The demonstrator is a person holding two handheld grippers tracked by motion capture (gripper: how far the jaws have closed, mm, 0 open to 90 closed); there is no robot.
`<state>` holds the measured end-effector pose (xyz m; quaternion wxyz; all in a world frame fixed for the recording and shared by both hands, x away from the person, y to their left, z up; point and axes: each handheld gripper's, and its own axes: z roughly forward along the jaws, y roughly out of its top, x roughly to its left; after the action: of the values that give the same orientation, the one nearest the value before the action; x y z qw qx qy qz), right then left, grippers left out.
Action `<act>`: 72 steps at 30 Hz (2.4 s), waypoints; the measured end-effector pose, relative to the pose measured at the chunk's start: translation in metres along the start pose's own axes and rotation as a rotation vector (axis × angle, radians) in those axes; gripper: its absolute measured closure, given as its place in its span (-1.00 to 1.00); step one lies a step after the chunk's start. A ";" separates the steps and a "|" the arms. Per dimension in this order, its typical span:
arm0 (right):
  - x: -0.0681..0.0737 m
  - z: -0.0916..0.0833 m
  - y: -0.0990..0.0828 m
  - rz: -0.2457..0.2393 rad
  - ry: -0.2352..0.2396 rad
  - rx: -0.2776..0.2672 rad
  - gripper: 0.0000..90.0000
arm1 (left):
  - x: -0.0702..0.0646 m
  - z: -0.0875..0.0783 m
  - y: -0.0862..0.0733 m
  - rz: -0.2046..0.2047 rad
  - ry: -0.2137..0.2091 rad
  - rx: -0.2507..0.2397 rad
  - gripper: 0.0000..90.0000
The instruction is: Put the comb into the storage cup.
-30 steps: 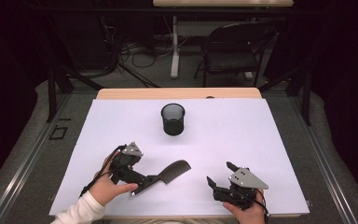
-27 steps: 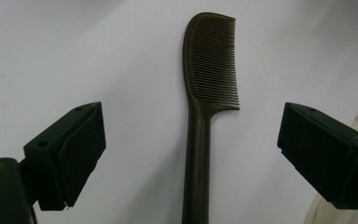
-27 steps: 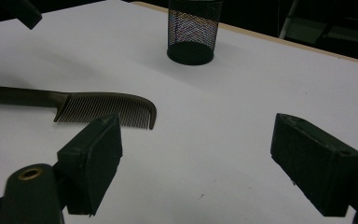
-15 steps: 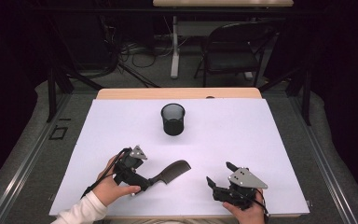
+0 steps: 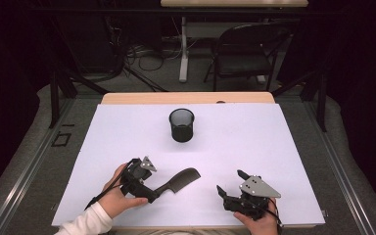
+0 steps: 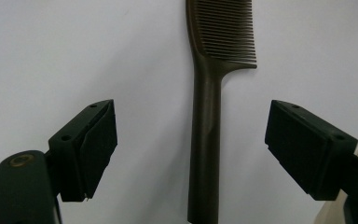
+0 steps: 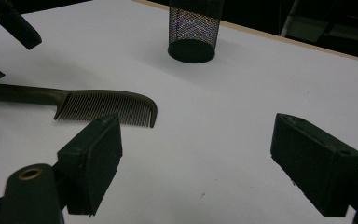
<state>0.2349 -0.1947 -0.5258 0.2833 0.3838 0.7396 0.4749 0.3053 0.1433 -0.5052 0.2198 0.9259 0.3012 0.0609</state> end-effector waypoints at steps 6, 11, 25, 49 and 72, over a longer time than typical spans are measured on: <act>0.000 0.000 0.000 -0.002 -0.001 0.005 -0.63 | -0.001 0.005 -0.001 0.000 0.004 0.025 -0.53; 0.000 0.000 0.000 0.000 -0.001 0.005 -0.63 | 0.000 0.006 -0.002 -0.013 0.010 0.030 -0.42; 0.000 0.000 0.000 -0.004 0.002 0.005 -0.63 | 0.000 0.008 -0.004 -0.052 -0.009 0.058 -0.09; 0.000 0.000 0.000 -0.004 0.003 0.012 -0.63 | -0.003 0.015 -0.002 -0.035 -0.046 0.117 0.26; 0.000 0.000 0.000 -0.004 0.005 0.013 -0.63 | -0.005 0.020 -0.002 -0.020 -0.039 0.171 0.47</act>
<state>0.2352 -0.1948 -0.5262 0.2797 0.3829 0.7441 0.4707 0.3049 0.1346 -0.5240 0.1462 0.9392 0.3103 0.0146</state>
